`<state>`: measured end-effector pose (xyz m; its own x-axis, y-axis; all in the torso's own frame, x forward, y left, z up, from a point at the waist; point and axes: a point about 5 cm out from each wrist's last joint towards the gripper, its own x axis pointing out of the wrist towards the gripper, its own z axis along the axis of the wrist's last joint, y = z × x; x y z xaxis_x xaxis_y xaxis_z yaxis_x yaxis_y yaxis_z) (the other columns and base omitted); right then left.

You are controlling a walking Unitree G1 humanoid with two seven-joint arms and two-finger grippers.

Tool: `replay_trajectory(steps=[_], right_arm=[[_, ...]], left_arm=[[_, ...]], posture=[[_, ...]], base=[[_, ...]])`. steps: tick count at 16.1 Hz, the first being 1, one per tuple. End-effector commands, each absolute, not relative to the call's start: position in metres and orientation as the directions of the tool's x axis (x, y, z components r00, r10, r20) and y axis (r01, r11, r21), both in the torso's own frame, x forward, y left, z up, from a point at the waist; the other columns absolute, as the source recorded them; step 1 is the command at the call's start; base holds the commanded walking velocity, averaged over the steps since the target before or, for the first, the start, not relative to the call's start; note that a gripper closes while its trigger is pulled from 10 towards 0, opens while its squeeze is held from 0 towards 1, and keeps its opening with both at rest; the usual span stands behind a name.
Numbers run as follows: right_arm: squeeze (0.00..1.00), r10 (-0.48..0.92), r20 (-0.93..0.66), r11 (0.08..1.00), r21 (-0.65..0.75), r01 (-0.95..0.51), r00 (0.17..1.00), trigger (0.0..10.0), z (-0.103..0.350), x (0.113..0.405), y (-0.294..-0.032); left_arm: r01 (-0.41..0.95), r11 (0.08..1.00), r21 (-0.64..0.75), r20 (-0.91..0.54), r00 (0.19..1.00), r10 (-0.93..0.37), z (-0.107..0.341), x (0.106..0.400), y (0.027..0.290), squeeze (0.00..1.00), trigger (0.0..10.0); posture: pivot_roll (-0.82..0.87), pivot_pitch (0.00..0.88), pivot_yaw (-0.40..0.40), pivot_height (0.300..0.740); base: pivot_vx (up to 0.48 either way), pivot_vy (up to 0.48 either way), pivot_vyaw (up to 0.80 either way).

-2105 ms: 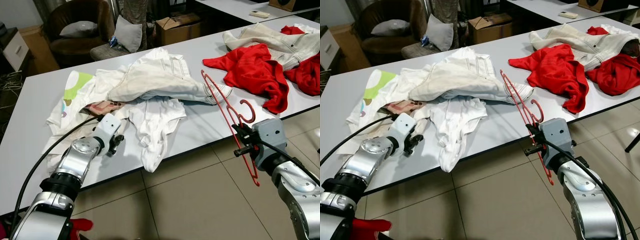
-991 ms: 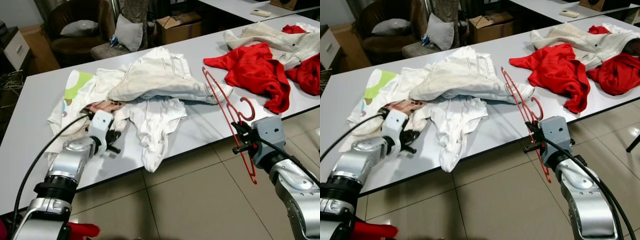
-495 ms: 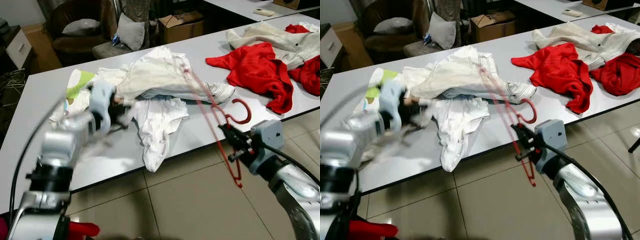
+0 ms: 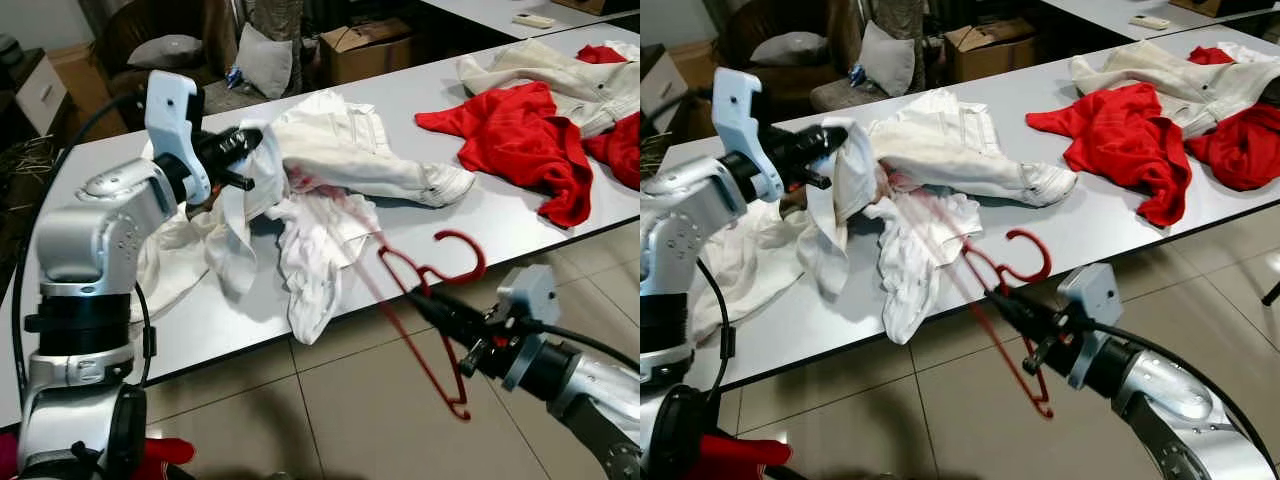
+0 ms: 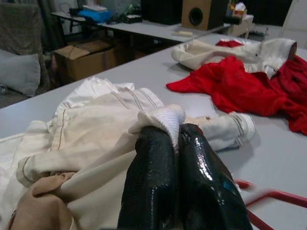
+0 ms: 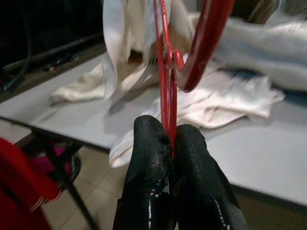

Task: Hang hanger

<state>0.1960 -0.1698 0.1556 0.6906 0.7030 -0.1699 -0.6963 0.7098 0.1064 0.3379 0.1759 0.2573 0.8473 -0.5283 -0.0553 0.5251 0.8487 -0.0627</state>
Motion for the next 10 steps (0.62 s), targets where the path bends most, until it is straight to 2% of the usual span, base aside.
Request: replay_trajectory(steps=[1,3,5,10], right_arm=[[0.0,0.707,-0.175,0.706,0.119,-0.698,0.686,10.0,0.156,0.196,-0.168],[0.0,0.701,-0.175,0.712,0.141,-0.688,0.691,10.0,0.155,0.198,-0.168],[0.0,0.733,-0.164,0.681,0.183,-0.709,0.661,10.0,0.157,0.199,-0.165],[0.0,0.749,-0.213,0.662,0.218,-0.717,0.627,10.0,0.15,0.2,-0.161]], left_arm=[[0.545,0.838,-0.013,-0.036,0.838,-0.545,0.272,0.334,0.177,0.0,0.0],[0.558,0.83,0.024,-0.074,0.829,-0.555,0.27,0.33,0.175,0.0,0.0],[0.578,0.814,0.057,-0.136,0.812,-0.567,0.257,0.325,0.166,0.0,0.0],[0.636,0.762,0.12,-0.185,0.768,-0.613,0.246,0.319,0.144,0.0,0.0]], posture=[[-0.15,0.0,0.15,0.74],[-0.14,0.0,0.146,0.74],[-0.14,0.0,0.137,0.74],[-0.13,0.0,0.125,0.74]], base=[[0.0,0.0,0.0],[0.0,0.0,0.0],[0.0,0.0,0.0],[0.0,0.0,0.0]])
